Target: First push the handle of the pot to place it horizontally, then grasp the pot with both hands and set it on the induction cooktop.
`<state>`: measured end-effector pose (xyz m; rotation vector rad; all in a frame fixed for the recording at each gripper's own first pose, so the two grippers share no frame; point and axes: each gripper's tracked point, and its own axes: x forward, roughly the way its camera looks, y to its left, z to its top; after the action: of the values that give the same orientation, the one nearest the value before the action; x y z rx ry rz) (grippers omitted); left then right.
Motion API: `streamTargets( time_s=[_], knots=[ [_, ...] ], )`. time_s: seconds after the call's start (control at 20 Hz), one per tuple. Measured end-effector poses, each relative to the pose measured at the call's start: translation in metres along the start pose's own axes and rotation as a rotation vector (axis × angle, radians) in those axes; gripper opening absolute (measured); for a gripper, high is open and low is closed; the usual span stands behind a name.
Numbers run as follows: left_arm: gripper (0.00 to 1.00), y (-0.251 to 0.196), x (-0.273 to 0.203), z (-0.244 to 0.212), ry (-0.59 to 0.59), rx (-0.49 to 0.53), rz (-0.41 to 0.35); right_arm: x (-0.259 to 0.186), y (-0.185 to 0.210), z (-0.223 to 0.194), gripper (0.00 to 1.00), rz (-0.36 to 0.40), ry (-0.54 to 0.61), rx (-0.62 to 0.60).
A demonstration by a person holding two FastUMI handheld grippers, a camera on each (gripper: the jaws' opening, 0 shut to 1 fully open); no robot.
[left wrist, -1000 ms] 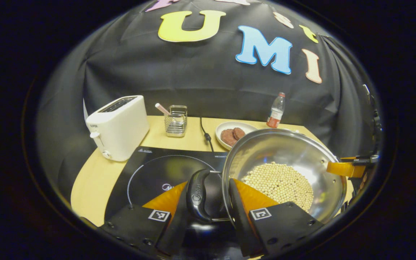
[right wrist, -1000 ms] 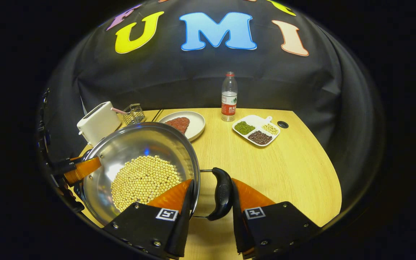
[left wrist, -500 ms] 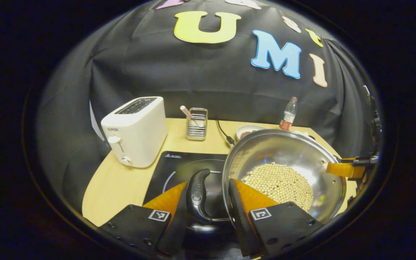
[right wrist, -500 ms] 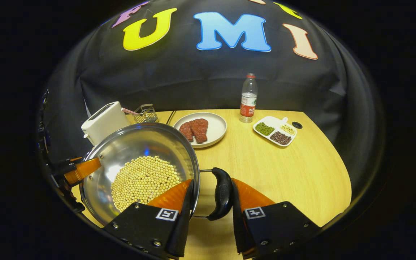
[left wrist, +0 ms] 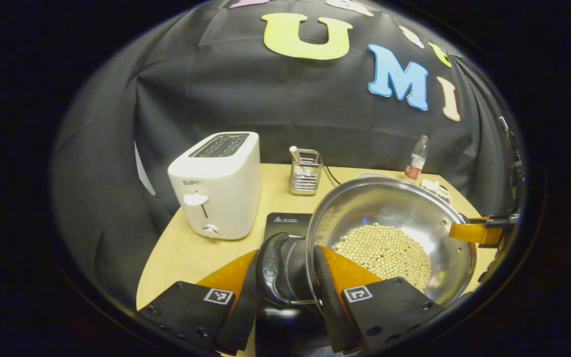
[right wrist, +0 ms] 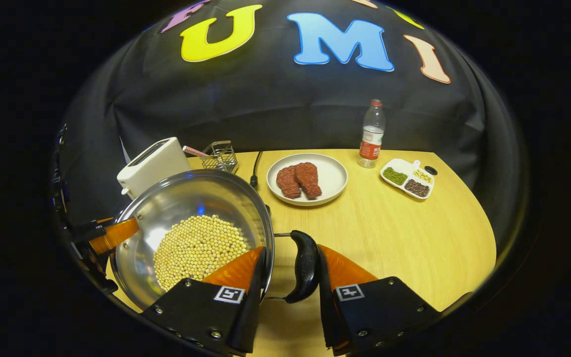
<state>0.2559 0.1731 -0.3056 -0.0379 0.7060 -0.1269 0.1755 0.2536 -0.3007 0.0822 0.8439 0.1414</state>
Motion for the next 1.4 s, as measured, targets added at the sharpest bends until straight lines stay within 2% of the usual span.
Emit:
streamTargets(
  time_s=[0.1, 0.2, 0.25, 0.3, 0.35, 0.4, 0.45, 0.5, 0.6, 0.65, 0.75, 0.8, 0.85, 1.05, 1.25, 1.3, 1.35, 1.4],
  knots=[
    [0.63, 0.013, 0.004, -0.001, 0.006, 0.004, 0.011, 0.008, 0.01, 0.0, 0.52, 0.005, 0.002, -0.004],
    [0.66, 0.023, 0.009, 0.0, 0.0, -0.008, 0.017, 0.011, 0.017, 0.001, 0.52, 0.014, -0.006, 0.002],
    [0.62, 0.025, 0.01, 0.001, 0.0, -0.015, 0.018, 0.012, 0.019, 0.001, 0.52, 0.017, -0.008, 0.004],
    [0.66, 0.027, 0.01, 0.002, -0.008, -0.019, 0.019, 0.015, 0.02, 0.001, 0.52, 0.022, -0.009, 0.008],
    [0.63, 0.027, 0.009, 0.003, -0.012, -0.022, 0.02, 0.015, 0.021, -0.001, 0.52, 0.028, -0.009, 0.011],
    [0.66, 0.028, 0.008, 0.002, -0.018, -0.028, 0.024, 0.016, 0.022, 0.0, 0.53, 0.039, -0.013, 0.012],
    [0.63, 0.028, 0.006, 0.006, -0.032, -0.022, 0.028, 0.012, 0.021, 0.004, 0.57, 0.041, -0.035, 0.01],
    [0.72, 0.033, 0.006, 0.008, -0.051, -0.005, 0.05, 0.008, 0.018, 0.016, 0.61, 0.043, -0.078, 0.008],
    [0.91, 0.044, -0.006, 0.022, -0.091, 0.016, 0.102, 0.004, 0.009, 0.031, 1.0, 0.027, -0.143, 0.009],
    [1.0, 0.045, -0.005, 0.025, -0.103, 0.017, 0.114, -0.002, 0.003, 0.035, 0.96, 0.019, -0.157, 0.013],
    [0.95, 0.042, -0.01, 0.03, -0.121, 0.024, 0.133, -0.012, -0.013, 0.04, 0.97, -0.007, -0.176, 0.012],
    [0.95, 0.04, -0.013, 0.034, -0.132, 0.022, 0.135, -0.018, -0.022, 0.044, 0.97, -0.023, -0.19, 0.005],
    [1.0, 0.036, -0.016, 0.039, -0.151, 0.017, 0.134, -0.025, -0.03, 0.047, 0.97, -0.035, -0.207, 0.0],
    [1.0, 0.014, -0.04, 0.066, -0.23, 0.033, 0.129, -0.062, -0.05, 0.063, 0.97, -0.046, -0.293, 0.004],
    [1.0, -0.028, -0.078, 0.097, -0.331, 0.039, 0.125, -0.099, -0.081, 0.073, 0.97, -0.053, -0.374, -0.031],
    [1.0, -0.04, -0.088, 0.102, -0.349, 0.034, 0.122, -0.11, -0.09, 0.073, 0.93, -0.054, -0.39, -0.038],
    [0.94, -0.053, -0.099, 0.105, -0.362, 0.025, 0.121, -0.12, -0.101, 0.072, 0.97, -0.055, -0.4, -0.042],
    [0.94, -0.068, -0.109, 0.108, -0.379, 0.015, 0.115, -0.131, -0.111, 0.071, 0.97, -0.052, -0.412, -0.045]
  ],
)
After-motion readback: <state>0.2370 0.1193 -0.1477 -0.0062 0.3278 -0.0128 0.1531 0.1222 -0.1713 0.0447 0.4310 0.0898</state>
